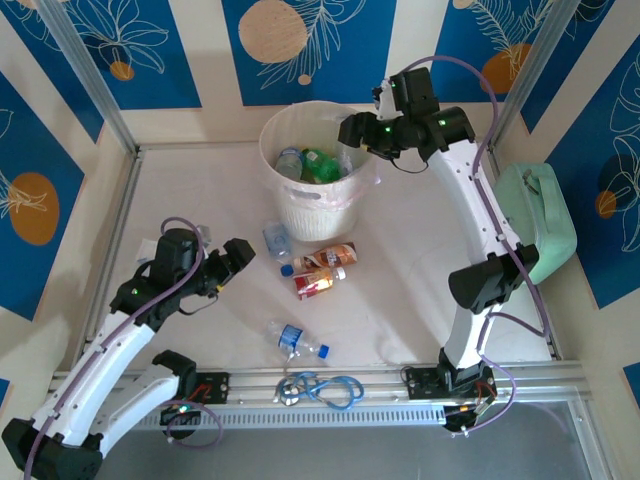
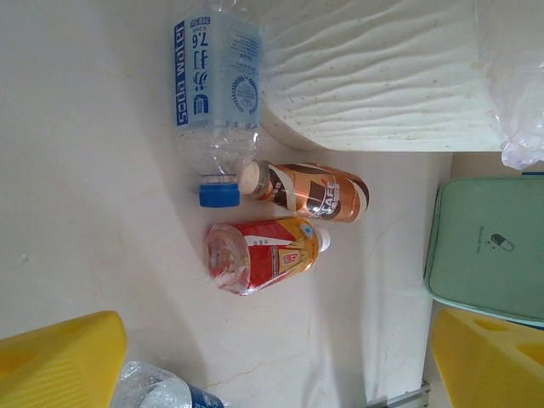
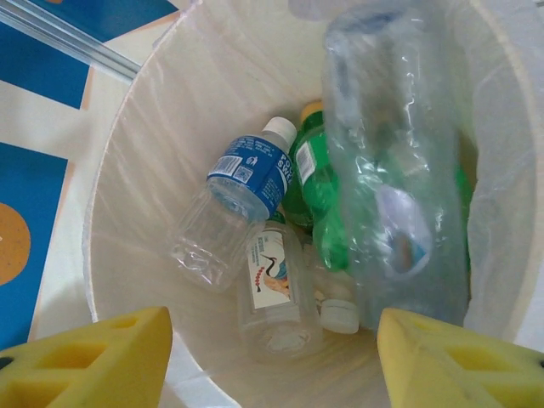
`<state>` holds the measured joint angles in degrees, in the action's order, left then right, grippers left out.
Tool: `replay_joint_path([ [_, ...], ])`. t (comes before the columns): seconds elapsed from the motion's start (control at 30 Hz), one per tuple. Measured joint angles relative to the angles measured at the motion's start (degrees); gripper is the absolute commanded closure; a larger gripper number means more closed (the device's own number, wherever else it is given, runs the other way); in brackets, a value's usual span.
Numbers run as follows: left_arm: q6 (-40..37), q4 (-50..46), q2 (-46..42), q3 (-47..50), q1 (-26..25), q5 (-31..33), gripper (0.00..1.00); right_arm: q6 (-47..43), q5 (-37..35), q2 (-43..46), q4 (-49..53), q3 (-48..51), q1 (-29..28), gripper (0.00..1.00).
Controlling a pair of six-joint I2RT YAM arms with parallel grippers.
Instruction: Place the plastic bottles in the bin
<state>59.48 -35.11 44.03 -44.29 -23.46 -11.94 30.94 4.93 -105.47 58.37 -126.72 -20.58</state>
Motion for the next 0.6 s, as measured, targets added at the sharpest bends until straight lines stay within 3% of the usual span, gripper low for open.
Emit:
replay_joint_path([
  [0.27, 0.9, 0.2, 0.4, 1.1, 0.0, 0.0, 0.13, -0.2, -1.8, 3.1, 0.5, 0.1, -2.1, 0.34],
  [0.6, 3.0, -0.8, -0.8, 4.6, 0.0, -0.3, 0.15, -0.9, -9.5, 17.5, -0.1, 8.9, -13.6, 0.37],
])
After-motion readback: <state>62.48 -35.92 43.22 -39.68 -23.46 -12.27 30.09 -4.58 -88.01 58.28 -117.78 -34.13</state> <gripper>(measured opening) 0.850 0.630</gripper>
